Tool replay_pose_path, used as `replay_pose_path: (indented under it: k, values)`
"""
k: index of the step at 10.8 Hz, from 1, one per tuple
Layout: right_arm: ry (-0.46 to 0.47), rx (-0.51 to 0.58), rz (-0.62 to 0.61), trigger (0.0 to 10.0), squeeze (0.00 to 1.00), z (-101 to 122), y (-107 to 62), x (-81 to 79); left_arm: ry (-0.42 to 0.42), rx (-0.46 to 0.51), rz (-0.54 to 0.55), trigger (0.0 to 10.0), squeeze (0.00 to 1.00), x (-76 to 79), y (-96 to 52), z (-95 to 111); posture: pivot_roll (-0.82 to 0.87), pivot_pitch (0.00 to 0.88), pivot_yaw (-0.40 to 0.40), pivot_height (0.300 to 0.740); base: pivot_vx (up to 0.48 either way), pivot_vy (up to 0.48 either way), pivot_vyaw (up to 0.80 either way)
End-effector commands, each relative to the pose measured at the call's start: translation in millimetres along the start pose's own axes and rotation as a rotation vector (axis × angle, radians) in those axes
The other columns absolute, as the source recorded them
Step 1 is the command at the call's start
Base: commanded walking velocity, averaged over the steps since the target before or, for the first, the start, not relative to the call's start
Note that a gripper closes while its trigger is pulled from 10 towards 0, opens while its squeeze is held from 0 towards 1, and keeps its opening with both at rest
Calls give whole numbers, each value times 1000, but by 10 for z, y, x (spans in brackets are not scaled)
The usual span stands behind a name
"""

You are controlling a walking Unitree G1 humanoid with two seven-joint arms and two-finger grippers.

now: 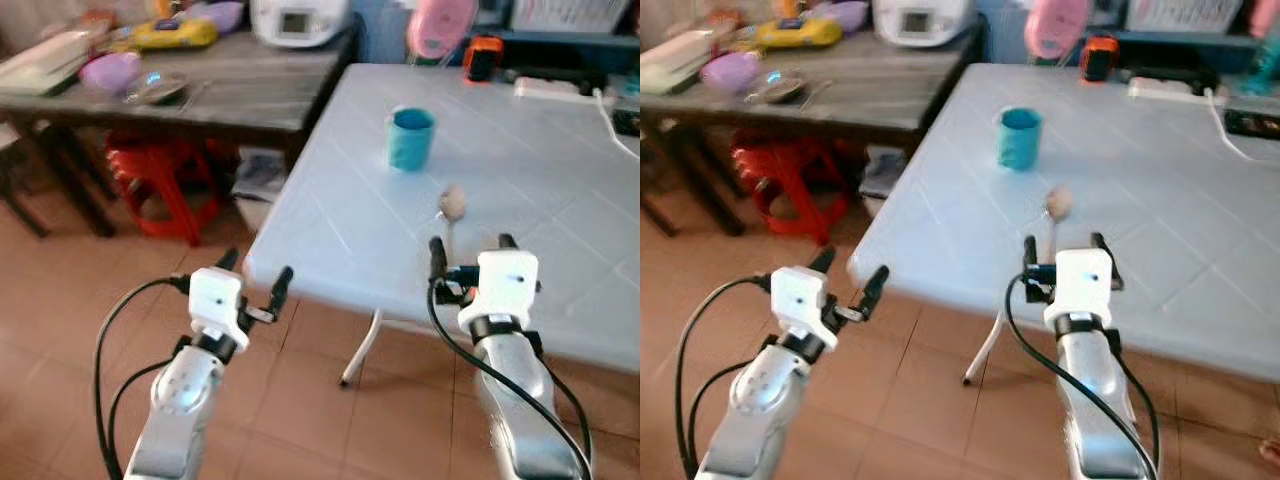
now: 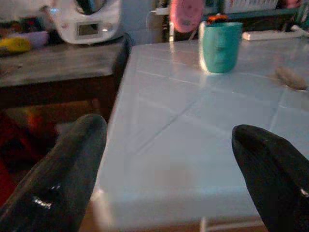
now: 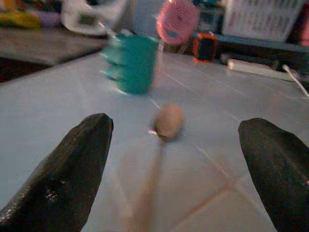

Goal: Setting the table

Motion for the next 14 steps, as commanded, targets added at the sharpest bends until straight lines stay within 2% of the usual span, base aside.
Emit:
replay_pose_path:
  k: [1, 4, 5, 7, 10, 14]
  values:
    - [11, 9, 13, 10000, 0, 28, 6, -47, 13, 3, -12, 10000, 0, -19, -22, 8, -163, 109, 85, 740, 364, 0, 0]
    - [14, 5, 6, 10000, 0, 14, -6, -42, 8, -10, -37, 10000, 0, 22, -41, -23, -164, 120, 85, 740, 216, 0, 0]
    - [19, -5, 3, 10000, 0, -7, -13, -39, 28, -17, -85, 10000, 0, 77, -88, -62, -164, 122, 85, 740, 0, 0, 0]
    - [28, -13, -6, 10000, 0, -26, -31, -44, 41, -22, -142, 10000, 0, 86, -160, -112, -161, 126, 84, 740, 0, 0, 0]
    - [48, -54, -40, 10000, 0, -106, -55, 29, 56, -20, -239, 10000, 0, 148, -221, -123, -163, 134, 85, 740, 0, 0, 0]
    - [110, -149, -126, 10000, 0, -271, -103, 216, 52, 16, -385, 10000, 0, 246, -292, -88, -166, 138, 79, 740, 0, 0, 0]
Point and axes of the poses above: a point about 5 cm out from each wrist's last joint towards the gripper, its own y axis pointing out of the wrist towards the gripper, its own z axis along the axis of the wrist's last joint, x = y × z, the point moved 5 cm from there along y, pointing out of the wrist towards the gripper, and after that the axes turned 12 degrees about y, right-handed, at the moved point
